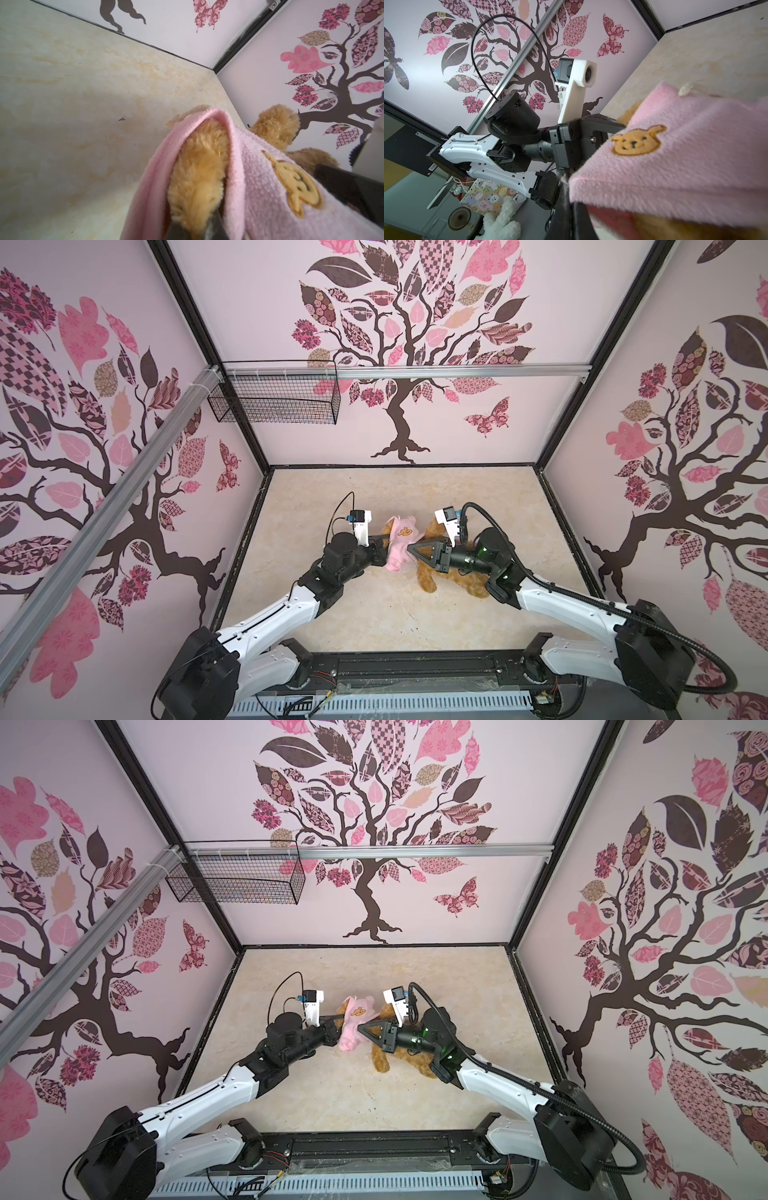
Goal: Dress the teddy bear
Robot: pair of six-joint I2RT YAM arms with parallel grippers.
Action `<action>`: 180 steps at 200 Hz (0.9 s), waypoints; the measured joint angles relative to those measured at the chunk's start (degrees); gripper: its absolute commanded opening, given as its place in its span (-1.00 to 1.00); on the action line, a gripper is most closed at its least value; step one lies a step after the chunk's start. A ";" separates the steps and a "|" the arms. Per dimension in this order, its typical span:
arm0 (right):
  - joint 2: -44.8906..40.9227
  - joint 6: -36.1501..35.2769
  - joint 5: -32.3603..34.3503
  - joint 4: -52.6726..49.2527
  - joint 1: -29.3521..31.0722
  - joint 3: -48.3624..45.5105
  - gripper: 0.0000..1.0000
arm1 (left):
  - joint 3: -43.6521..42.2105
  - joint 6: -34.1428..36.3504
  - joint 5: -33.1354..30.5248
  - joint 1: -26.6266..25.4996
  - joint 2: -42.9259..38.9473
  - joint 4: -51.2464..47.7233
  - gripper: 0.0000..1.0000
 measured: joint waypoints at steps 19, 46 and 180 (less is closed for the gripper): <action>2.23 -0.22 2.32 0.00 2.99 0.66 -1.00 | 0.44 -3.26 -4.44 -0.26 0.42 -0.76 -1.00; 4.09 -1.99 6.99 -0.70 6.27 -0.50 -1.00 | 0.44 -7.30 -8.92 -0.42 0.39 -2.62 -1.00; 9.57 -14.53 25.79 -2.95 8.50 -8.76 -1.00 | 0.44 -17.05 -1.86 6.43 -5.49 -8.98 -1.00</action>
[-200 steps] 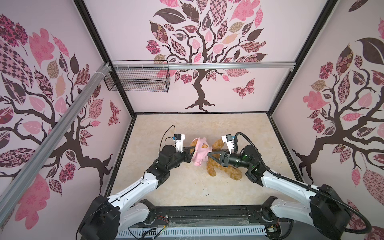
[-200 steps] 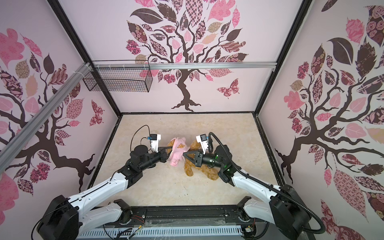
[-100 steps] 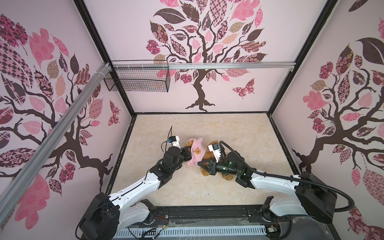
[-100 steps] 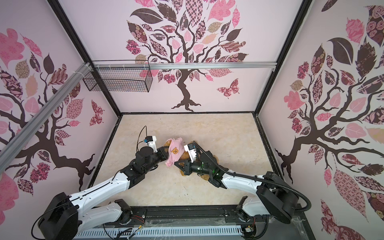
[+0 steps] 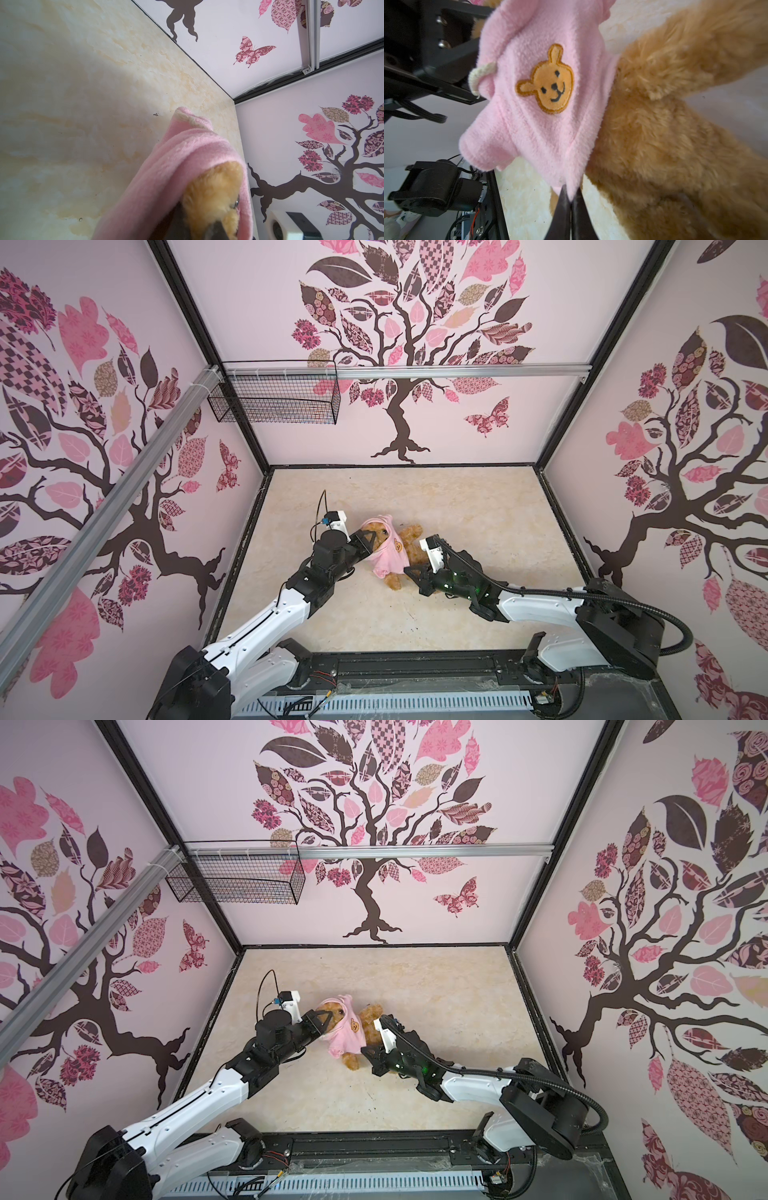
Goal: Dress the teddy bear
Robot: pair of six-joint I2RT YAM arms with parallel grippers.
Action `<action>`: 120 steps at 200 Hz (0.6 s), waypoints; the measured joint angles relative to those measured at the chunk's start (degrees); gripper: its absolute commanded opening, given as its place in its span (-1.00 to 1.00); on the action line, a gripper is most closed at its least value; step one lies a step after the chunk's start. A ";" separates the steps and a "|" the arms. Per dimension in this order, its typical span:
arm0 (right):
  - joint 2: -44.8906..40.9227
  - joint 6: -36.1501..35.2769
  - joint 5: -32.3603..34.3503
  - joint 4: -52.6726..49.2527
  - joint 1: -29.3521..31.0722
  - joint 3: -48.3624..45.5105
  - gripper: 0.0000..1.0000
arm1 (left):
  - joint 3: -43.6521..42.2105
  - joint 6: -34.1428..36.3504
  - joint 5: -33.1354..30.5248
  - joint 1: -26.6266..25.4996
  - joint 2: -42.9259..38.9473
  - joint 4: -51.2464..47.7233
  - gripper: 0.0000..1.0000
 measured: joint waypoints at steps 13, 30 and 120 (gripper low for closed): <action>1.38 0.00 0.55 1.22 0.00 -0.57 -1.00 | 0.00 -0.92 1.62 0.57 0.00 0.33 -1.00; 3.21 0.13 1.46 2.80 0.00 -1.18 -1.00 | 0.00 -2.16 3.78 1.38 0.00 0.81 -1.00; 2.62 -1.14 4.74 2.45 -0.09 -1.33 -0.84 | -3.15 -3.98 13.11 4.09 1.77 11.15 -1.00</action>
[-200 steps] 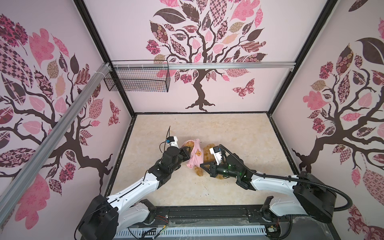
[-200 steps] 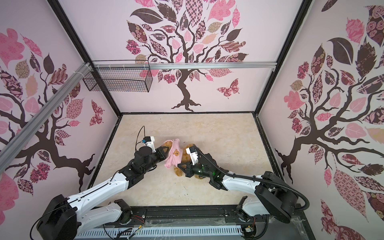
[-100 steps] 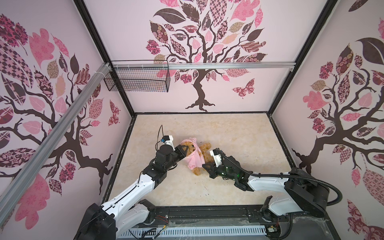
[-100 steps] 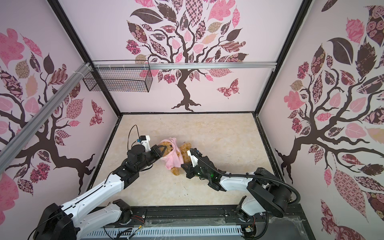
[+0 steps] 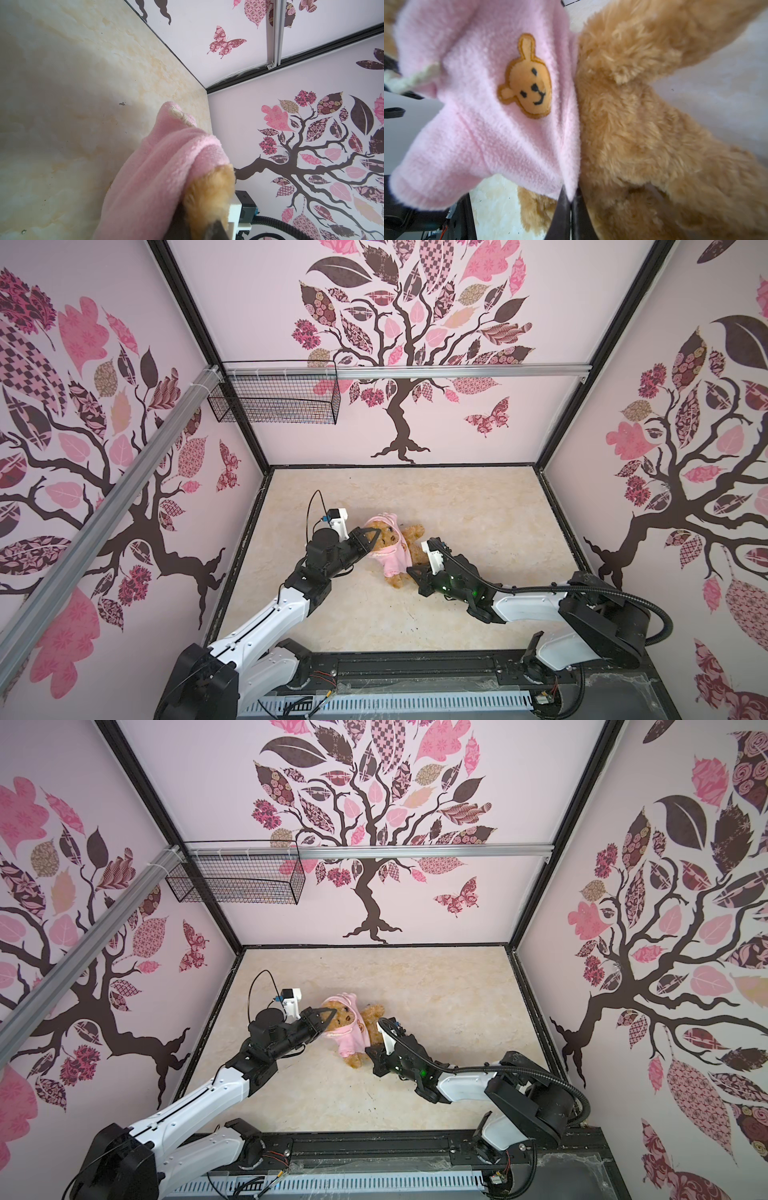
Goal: Dress the teddy bear
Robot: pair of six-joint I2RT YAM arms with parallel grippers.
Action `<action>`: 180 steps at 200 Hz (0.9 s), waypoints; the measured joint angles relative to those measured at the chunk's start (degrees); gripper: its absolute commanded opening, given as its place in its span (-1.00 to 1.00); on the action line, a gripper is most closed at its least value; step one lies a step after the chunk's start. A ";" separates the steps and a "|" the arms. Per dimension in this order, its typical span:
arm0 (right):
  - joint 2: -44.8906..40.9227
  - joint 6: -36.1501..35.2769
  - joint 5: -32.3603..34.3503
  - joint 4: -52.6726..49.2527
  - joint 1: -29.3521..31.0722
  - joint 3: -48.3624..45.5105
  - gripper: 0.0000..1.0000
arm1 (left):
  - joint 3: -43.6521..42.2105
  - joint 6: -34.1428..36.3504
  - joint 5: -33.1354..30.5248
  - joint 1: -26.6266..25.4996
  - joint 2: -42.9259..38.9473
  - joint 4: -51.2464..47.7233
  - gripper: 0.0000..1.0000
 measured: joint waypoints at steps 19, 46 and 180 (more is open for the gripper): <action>-2.75 -0.81 -2.73 -3.30 -2.27 -0.02 -0.69 | -1.31 2.67 1.64 0.28 0.31 1.79 -1.00; -7.96 -1.86 -7.61 -7.65 -6.54 -0.11 -0.48 | -1.60 7.69 3.15 0.70 0.13 3.39 -1.00; -2.01 0.87 -15.69 -3.39 -7.63 1.75 -0.57 | -5.68 13.81 6.58 -1.14 1.16 5.64 -0.48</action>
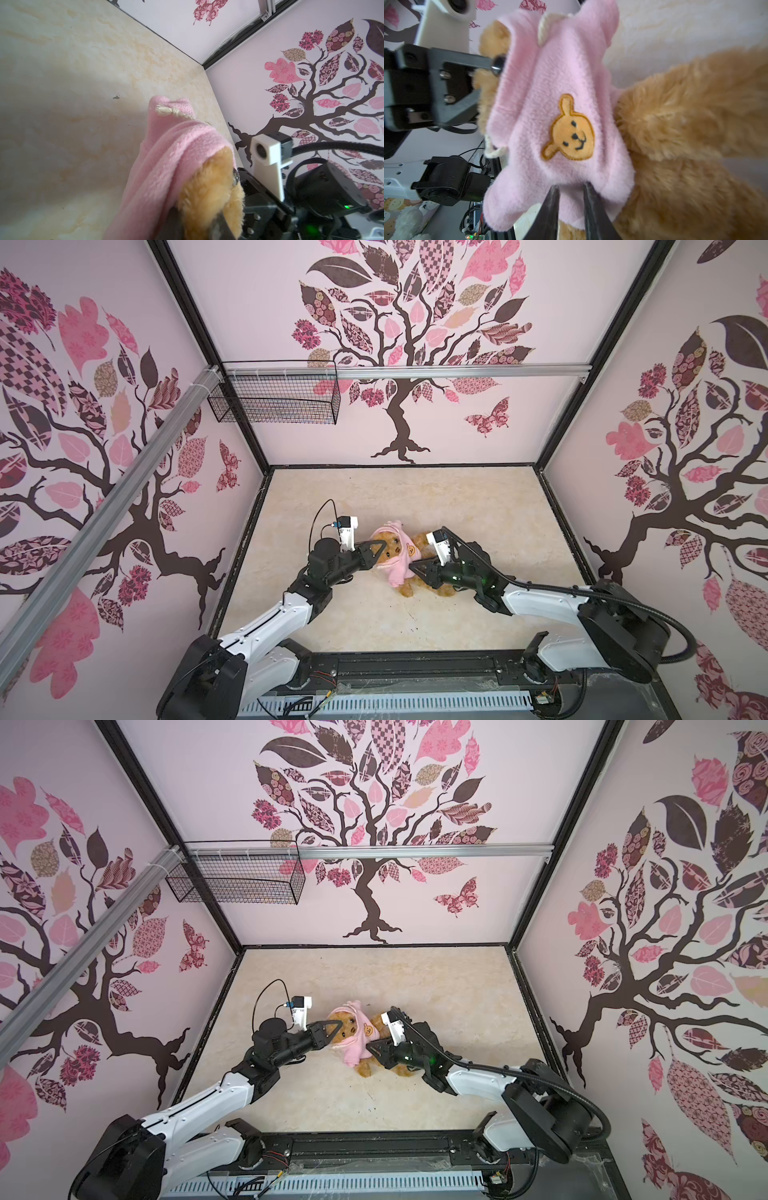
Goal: Dress the teddy bear
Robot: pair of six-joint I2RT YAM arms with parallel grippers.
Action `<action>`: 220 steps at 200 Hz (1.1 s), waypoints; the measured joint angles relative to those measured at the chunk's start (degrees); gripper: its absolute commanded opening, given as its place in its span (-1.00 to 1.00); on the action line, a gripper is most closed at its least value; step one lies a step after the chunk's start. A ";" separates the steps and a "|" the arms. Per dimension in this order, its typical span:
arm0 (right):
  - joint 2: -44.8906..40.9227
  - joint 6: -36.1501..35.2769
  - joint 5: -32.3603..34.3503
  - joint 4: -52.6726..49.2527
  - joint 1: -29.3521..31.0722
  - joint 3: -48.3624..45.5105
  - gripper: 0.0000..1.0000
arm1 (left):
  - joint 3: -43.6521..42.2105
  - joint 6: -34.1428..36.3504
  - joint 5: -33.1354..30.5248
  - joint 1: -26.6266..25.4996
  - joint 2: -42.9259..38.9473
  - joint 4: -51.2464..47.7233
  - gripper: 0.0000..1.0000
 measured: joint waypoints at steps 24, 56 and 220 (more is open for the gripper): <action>4.15 0.33 1.05 2.40 1.18 -0.83 -0.66 | 0.00 -1.05 0.74 -0.02 -1.01 -2.95 -0.30; 7.37 -0.55 4.13 3.98 4.83 -2.08 -0.72 | 0.02 -3.58 0.92 -0.07 -3.45 -6.93 -0.07; -3.28 -6.54 11.52 -7.80 6.27 -3.69 -0.23 | 2.73 -1.75 4.00 1.81 5.64 -11.23 -1.00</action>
